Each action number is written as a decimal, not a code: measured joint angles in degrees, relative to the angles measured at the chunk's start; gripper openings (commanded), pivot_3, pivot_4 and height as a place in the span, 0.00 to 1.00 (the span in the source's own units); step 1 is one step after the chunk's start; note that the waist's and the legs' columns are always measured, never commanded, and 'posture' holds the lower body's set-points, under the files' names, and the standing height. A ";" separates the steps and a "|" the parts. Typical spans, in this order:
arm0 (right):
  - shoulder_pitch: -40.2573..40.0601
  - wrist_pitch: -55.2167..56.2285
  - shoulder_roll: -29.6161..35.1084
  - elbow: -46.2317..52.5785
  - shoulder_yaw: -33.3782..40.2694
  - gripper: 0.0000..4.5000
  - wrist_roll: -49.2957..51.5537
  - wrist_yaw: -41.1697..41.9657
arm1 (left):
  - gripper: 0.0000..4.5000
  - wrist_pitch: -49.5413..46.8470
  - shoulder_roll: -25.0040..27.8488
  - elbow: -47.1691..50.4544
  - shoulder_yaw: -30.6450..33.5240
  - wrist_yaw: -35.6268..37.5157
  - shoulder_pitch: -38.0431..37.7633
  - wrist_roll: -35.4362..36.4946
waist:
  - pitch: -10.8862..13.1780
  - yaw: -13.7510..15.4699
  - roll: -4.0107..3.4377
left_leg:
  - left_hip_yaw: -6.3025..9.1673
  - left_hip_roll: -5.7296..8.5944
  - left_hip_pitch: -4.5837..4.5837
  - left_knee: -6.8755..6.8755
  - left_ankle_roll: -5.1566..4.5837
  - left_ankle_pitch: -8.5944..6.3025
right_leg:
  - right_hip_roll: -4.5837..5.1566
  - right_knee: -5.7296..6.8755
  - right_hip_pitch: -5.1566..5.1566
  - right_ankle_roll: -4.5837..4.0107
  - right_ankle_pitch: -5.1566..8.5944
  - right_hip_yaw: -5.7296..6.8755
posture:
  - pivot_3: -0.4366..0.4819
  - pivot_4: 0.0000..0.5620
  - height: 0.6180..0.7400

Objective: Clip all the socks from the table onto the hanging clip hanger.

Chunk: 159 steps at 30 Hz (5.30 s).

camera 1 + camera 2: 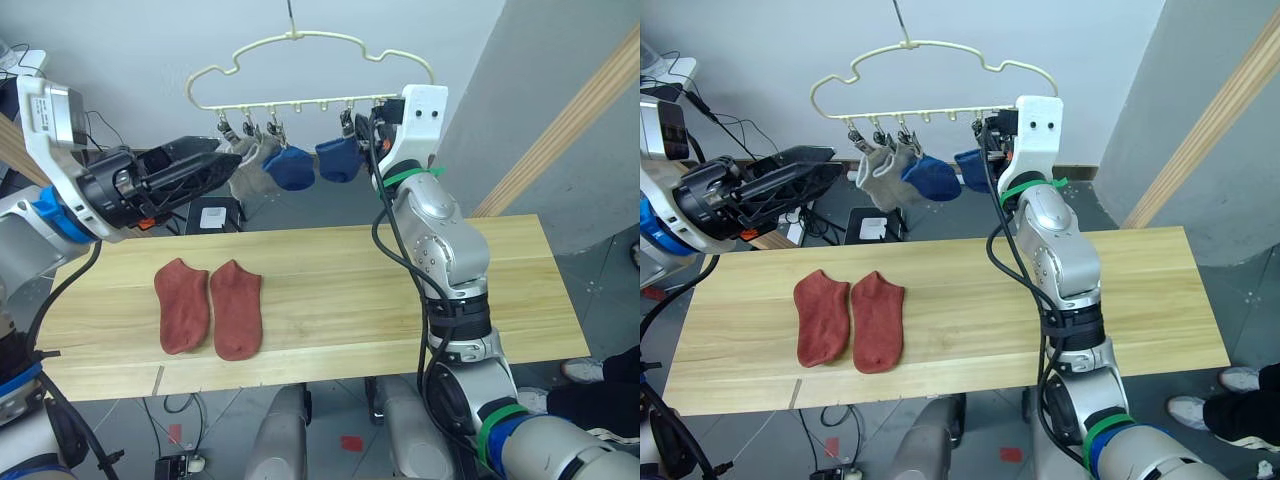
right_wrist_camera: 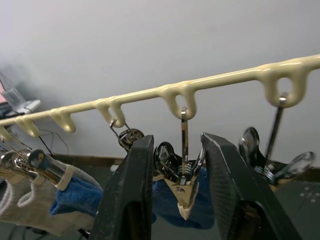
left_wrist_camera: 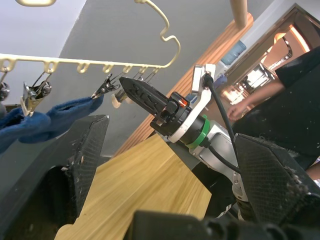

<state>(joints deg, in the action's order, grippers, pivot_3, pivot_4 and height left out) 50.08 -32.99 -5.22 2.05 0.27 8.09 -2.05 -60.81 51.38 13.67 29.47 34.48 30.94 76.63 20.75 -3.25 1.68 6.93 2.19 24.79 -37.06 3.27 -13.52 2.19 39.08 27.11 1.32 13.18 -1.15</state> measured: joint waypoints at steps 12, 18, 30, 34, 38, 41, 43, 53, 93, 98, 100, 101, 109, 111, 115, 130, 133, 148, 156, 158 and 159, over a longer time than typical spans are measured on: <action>-0.55 -0.24 1.90 0.17 -1.71 0.39 -2.47 0.69 | 1.00 0.00 0.00 0.00 0.00 -0.13 -0.12 0.99 | 0.00 0.00 0.00 | 0.00 0.00 0.00 0.00 0.00 0.00 | 0.00 0.00 0.00 0.00 0.00 0.00 | 0.51 0.64 1.00; -1.37 -1.14 5.05 1.17 -4.25 0.39 -4.81 1.75 | 1.00 0.00 0.00 0.01 0.00 -0.27 -0.12 1.21 | 0.00 0.00 0.01 | 0.00 0.00 0.00 -0.01 0.00 0.00 | 0.00 0.01 0.00 0.00 0.00 0.01 | 0.51 0.64 1.00; -1.35 -2.76 2.46 1.81 -3.73 0.39 -6.33 -0.76 | 1.00 0.00 0.00 0.00 0.00 -0.98 -0.35 1.31 | -0.01 0.05 0.02 | 0.00 0.00 0.00 -0.01 0.01 0.00 | 0.01 0.00 0.00 -0.01 -0.01 0.00 | 0.51 0.64 1.00; -1.22 -2.33 1.63 1.80 -3.62 0.39 -6.18 -0.35 | 1.00 0.01 0.00 0.00 0.00 -1.14 -0.36 1.30 | -0.01 0.00 0.02 | 0.00 -0.01 0.00 -0.01 0.01 0.00 | 0.00 0.01 0.00 -0.01 -0.01 0.01 | 0.51 0.65 1.00; -0.96 -1.74 0.94 1.80 -3.59 0.39 -5.67 0.12 | 1.00 0.03 0.00 0.00 0.00 -1.14 -0.43 1.30 | -0.01 0.02 0.02 | 0.01 0.00 0.00 -0.01 0.01 0.00 | 0.00 0.01 0.00 -0.01 -0.01 0.00 | 0.51 0.65 1.00; -0.96 -1.36 0.12 1.80 -3.24 0.39 -4.51 0.90 | 1.00 0.03 0.00 0.00 0.00 -1.13 -0.61 1.30 | -0.01 0.02 0.02 | 0.01 -0.01 0.00 -0.01 0.01 0.00 | 0.00 0.01 0.00 -0.01 -0.01 0.01 | 0.51 0.64 1.00; -0.80 -1.23 -0.39 1.80 -3.21 0.39 -4.03 1.16 | 1.00 0.03 0.00 0.00 0.00 -1.14 -0.62 1.30 | -0.01 0.01 0.02 | 0.01 -0.01 0.00 -0.01 0.01 0.00 | 0.00 0.01 0.00 -0.01 -0.01 0.01 | 0.51 0.64 1.00; -0.02 -1.07 -0.91 1.80 -3.16 0.39 -3.28 2.11 | 1.00 0.03 0.00 0.00 0.00 -1.16 -0.72 1.30 | -0.01 0.02 0.02 | 0.01 -0.01 0.00 -0.01 0.01 0.01 | 0.00 0.01 0.00 -0.02 -0.01 0.01 | 0.51 0.65 1.00; -0.16 -23.10 11.93 6.14 11.16 0.08 26.77 21.17 | 1.00 -0.25 2.29 2.06 -1.66 0.82 -9.95 -2.76 | -0.01 -0.11 0.02 | -0.02 -0.03 0.00 0.00 -0.02 -0.01 | 0.01 0.00 0.00 -0.03 -0.02 -0.02 | 0.50 0.64 1.00; 2.56 -29.51 16.19 2.20 14.86 0.08 34.25 24.43 | 1.00 2.94 1.68 4.10 -3.59 0.63 -19.23 -11.78 | -0.01 -0.15 0.01 | -0.05 -0.04 -0.01 0.03 -0.21 -0.11 | 0.01 -0.03 0.00 -0.07 -0.04 -0.04 | 0.50 0.64 1.00; 2.88 -29.93 17.85 1.28 14.62 0.08 34.95 25.79 | 1.00 6.38 -0.52 4.20 -3.92 -0.22 -22.87 -16.66 | -0.02 -0.04 0.02 | -0.01 -0.06 0.01 0.02 -0.22 -0.12 | 0.01 -0.05 0.00 -0.07 -0.04 0.03 | 0.50 0.64 1.00; 2.93 -29.86 18.15 1.04 14.30 0.08 35.00 25.92 | 1.00 7.56 -0.63 4.29 -4.28 0.01 -24.27 -18.28 | -0.02 -0.02 0.02 | -0.02 -0.06 0.01 0.02 -0.22 -0.12 | 0.01 -0.04 0.00 -0.07 -0.04 0.01 | 0.50 0.64 1.00; 3.84 -28.64 19.52 -0.58 11.88 0.08 35.23 27.51 | 1.00 20.68 -15.09 7.18 -10.10 -7.98 -35.39 -35.40 | -0.03 0.10 0.01 | -0.15 -0.01 0.02 -0.02 -0.28 -0.14 | 0.09 -0.07 0.00 -0.10 -0.06 -0.10 | 0.49 0.67 1.00; 4.07 -28.63 19.68 -0.65 11.60 0.08 35.31 27.71 | 1.00 23.16 -16.29 5.12 -10.50 -9.08 -35.73 -38.71 | -0.03 0.23 0.01 | -0.03 -0.06 0.02 -0.01 -0.28 -0.13 | 0.03 -0.03 0.00 -0.18 -0.11 0.02 | 0.49 0.67 1.00; 4.08 -28.79 19.90 -0.66 11.48 0.08 35.72 27.89 | 1.00 26.37 -17.13 2.89 -9.94 -9.38 -35.58 -41.83 | -0.03 0.14 0.01 | -0.10 -0.05 0.01 -0.03 -0.32 -0.10 | 0.03 -0.01 -0.01 -0.25 -0.16 -0.04 | 0.48 0.69 1.00; 5.38 -28.83 20.36 -2.05 11.30 0.08 35.92 27.55 | 1.00 34.20 -24.33 -19.07 -17.64 -9.02 -21.35 -52.19 | -0.02 -0.15 0.03 | -0.13 -0.06 0.02 -0.08 -0.35 -0.09 | 0.01 -0.01 -0.03 -0.24 -0.19 -0.03 | 0.46 0.70 1.00; 5.44 -28.83 20.41 -2.05 11.31 0.08 35.91 27.05 | 1.00 36.67 -24.99 -21.31 -19.04 -8.95 -21.09 -55.01 | -0.02 -0.07 0.03 | -0.11 -0.06 0.02 -0.08 -0.35 -0.09 | 0.02 -0.01 -0.03 -0.24 -0.19 -0.01 | 0.45 0.71 1.00; 5.44 -28.69 20.50 -2.05 11.28 0.07 35.88 26.70 | 0.77 42.98 -23.15 -24.58 -22.30 -6.06 -21.12 -62.87 | -0.03 -0.11 0.02 | -0.08 -0.05 0.01 -0.09 -0.35 -0.09 | 0.02 0.03 -0.04 -0.24 -0.19 -0.01 | 0.45 0.70 1.00; 5.45 -28.03 20.77 -2.37 11.26 0.07 35.79 26.72 | 0.34 41.65 -23.58 -23.36 -22.31 -3.63 -21.36 -61.96 | -0.03 -0.08 0.02 | -0.08 -0.05 0.01 -0.08 -0.35 -0.09 | 0.02 0.02 -0.04 -0.24 -0.19 -0.01 | 0.45 0.71 1.00; 5.45 -27.80 20.82 -2.43 11.21 0.07 35.76 26.72 | 0.22 41.16 -23.58 -23.15 -22.31 -3.26 -21.39 -61.77 | -0.03 -0.09 0.02 | -0.07 -0.05 0.01 -0.08 -0.35 -0.09 | 0.02 0.01 -0.04 -0.24 -0.19 0.00 | 0.45 0.71 1.00; 5.45 -27.68 20.83 -2.46 11.19 0.07 35.75 26.72 | 0.17 41.11 -23.58 -23.12 -22.32 -3.01 -21.42 -61.73 | -0.03 -0.09 0.02 | -0.07 -0.05 0.01 -0.08 -0.35 -0.09 | 0.02 0.01 -0.04 -0.24 -0.19 0.00 | 0.44 0.72 1.00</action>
<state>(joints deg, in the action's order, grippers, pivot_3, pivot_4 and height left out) 55.53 -60.67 15.61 -0.41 11.46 43.84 24.67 -19.70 27.80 -9.46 7.15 31.47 9.52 14.90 20.72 -3.34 1.70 6.86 2.14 24.80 -37.14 2.91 -13.61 2.20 39.09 27.07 1.08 12.99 -1.15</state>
